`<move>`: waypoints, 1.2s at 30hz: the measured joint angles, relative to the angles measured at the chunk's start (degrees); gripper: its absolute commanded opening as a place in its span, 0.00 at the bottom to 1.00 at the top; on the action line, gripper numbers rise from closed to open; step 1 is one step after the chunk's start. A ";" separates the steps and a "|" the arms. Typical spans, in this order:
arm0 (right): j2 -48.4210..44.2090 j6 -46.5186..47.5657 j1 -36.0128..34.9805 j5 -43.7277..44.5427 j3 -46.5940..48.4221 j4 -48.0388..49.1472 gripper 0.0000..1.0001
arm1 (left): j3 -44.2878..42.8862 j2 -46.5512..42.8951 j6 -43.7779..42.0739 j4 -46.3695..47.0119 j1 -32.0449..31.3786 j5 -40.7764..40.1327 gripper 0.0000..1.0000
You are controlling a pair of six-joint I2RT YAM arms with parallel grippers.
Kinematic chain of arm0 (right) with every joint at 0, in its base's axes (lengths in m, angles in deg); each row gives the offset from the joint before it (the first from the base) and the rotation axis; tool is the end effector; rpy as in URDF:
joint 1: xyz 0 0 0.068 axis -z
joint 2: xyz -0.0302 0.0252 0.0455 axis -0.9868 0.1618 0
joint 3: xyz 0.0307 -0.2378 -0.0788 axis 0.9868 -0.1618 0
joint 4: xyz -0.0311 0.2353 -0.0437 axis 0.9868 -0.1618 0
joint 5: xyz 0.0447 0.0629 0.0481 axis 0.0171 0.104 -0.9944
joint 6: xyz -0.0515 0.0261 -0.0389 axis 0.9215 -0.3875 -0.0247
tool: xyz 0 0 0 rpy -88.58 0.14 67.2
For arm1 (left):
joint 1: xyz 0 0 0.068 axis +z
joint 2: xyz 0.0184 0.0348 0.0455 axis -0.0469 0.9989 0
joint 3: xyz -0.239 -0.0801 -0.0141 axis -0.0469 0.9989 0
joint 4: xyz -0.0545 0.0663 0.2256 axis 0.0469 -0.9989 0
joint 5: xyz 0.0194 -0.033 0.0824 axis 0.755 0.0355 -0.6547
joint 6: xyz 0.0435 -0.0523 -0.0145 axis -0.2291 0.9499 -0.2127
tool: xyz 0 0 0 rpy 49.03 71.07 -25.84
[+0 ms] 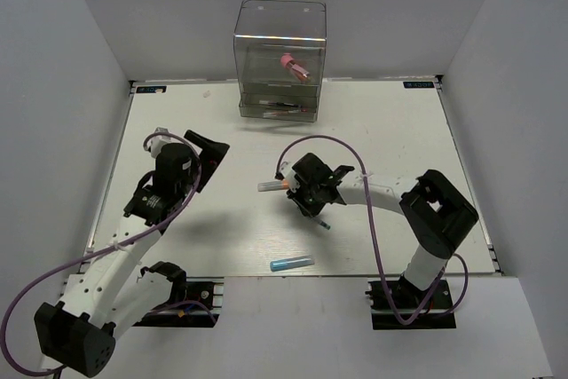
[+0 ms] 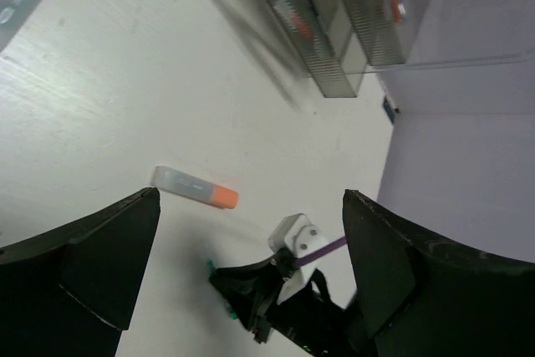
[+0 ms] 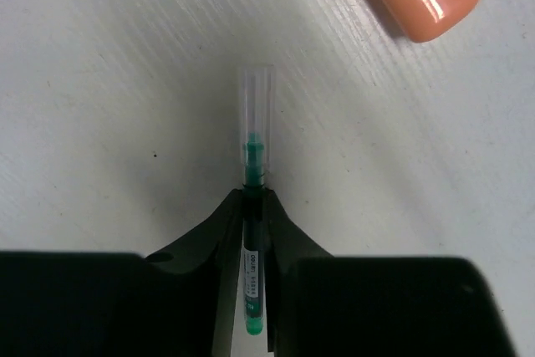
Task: Sort the stationery into containers
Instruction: Grab a piece of stationery with the right arm, then place the stationery into the container
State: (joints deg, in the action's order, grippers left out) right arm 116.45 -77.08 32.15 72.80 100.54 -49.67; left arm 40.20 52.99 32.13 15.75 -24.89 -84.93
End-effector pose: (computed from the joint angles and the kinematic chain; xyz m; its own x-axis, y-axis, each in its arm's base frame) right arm 0.2121 0.2455 0.1375 -0.4741 -0.7177 -0.5100 -0.8321 0.5546 -0.0068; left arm 0.1938 -0.0672 0.2759 -0.3743 -0.8114 -0.4490 -0.3126 0.5662 -0.7627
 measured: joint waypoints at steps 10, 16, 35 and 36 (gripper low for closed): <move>-5.53 14.93 -0.28 6.03 -6.82 5.11 0.02 | 2.05 3.41 0.02 -5.64 0.00 -0.22 1.00; -11.61 30.62 3.54 4.44 -6.25 7.06 0.01 | 4.28 4.42 1.49 -5.01 0.00 1.29 1.00; 13.75 46.42 14.16 -13.18 32.70 25.05 0.00 | 4.44 6.36 1.25 -5.42 0.00 1.60 1.00; 15.91 45.99 14.51 -13.33 34.82 25.31 0.00 | 4.48 6.32 1.16 -5.46 0.00 1.60 1.00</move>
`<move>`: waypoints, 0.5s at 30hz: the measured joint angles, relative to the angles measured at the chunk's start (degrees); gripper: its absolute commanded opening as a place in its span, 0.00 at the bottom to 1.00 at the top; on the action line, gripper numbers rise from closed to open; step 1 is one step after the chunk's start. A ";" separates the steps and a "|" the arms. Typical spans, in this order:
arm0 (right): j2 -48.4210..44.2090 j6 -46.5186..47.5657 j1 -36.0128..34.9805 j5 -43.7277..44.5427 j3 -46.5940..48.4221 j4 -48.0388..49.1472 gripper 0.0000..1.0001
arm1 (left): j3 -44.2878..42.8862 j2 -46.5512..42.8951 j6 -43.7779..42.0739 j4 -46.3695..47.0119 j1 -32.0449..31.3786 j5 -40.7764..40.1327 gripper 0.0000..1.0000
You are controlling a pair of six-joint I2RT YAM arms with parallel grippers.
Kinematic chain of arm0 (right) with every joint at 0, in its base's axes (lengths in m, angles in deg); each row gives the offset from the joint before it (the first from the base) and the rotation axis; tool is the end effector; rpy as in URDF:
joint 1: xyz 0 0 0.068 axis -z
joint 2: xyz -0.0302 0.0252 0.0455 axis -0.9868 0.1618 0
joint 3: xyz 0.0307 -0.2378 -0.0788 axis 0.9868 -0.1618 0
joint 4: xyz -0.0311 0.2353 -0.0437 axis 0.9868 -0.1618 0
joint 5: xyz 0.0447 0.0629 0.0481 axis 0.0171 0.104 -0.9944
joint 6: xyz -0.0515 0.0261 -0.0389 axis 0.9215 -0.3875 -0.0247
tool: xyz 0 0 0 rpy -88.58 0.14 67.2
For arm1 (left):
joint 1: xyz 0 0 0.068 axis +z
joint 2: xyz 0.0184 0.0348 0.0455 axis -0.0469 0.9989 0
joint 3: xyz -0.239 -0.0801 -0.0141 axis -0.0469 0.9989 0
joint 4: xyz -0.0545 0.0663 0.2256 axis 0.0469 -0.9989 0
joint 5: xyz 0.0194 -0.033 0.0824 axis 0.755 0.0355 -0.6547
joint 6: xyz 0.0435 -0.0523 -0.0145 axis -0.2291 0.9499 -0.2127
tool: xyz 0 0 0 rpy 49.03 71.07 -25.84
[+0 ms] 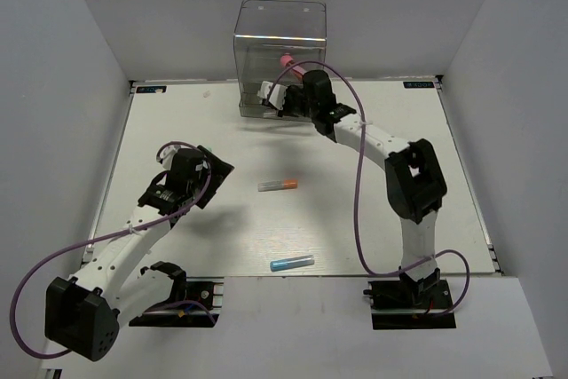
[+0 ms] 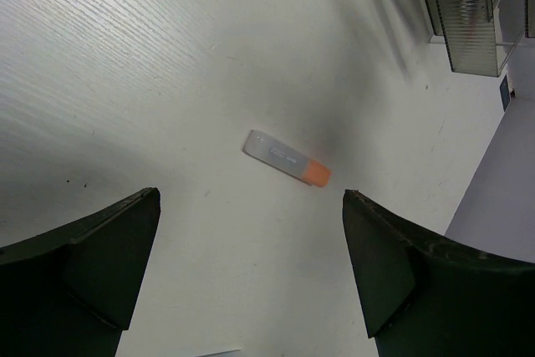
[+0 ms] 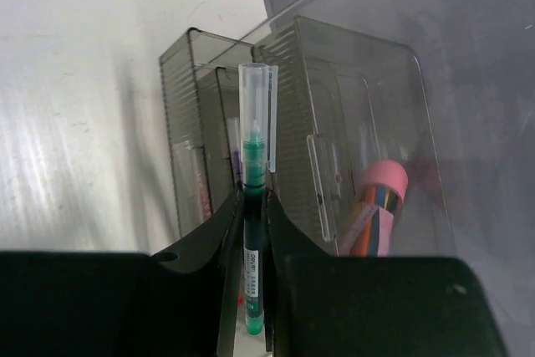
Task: Sort the stationery into containers
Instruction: Place the stationery into the container
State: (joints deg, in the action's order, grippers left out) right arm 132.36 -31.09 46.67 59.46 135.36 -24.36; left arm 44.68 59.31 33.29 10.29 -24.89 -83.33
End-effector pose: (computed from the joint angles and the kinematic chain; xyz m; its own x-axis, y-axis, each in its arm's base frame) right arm 0.3797 0.2762 0.2708 0.4808 -0.5957 -0.6434 -0.6381 0.2655 -0.7227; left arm 0.1960 -0.0697 0.2190 -0.4975 -0.7748 -0.3901 -0.4935 0.6226 -0.6073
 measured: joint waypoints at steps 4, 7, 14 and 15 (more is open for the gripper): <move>5.86 -1.60 1.09 0.33 4.37 1.68 0.00 | 0.00 -0.17 -0.28 -0.44 0.00 -0.15 1.00; 8.59 -2.19 1.84 0.83 6.14 2.10 0.00 | 0.00 -0.22 -0.50 -0.98 0.00 -0.44 1.00; 10.93 -2.99 3.23 1.29 6.97 1.79 0.18 | 0.00 -0.22 -0.74 -1.42 0.00 -0.46 1.00; 10.93 -3.23 3.34 1.18 6.97 1.66 0.40 | 0.00 -0.22 -0.74 -1.42 0.00 -0.46 1.00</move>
State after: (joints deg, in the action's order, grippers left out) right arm 143.29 -34.33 50.01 60.64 142.33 -22.70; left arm 44.68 59.09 32.54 8.87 -24.89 -83.79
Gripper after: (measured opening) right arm 0.177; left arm 0.995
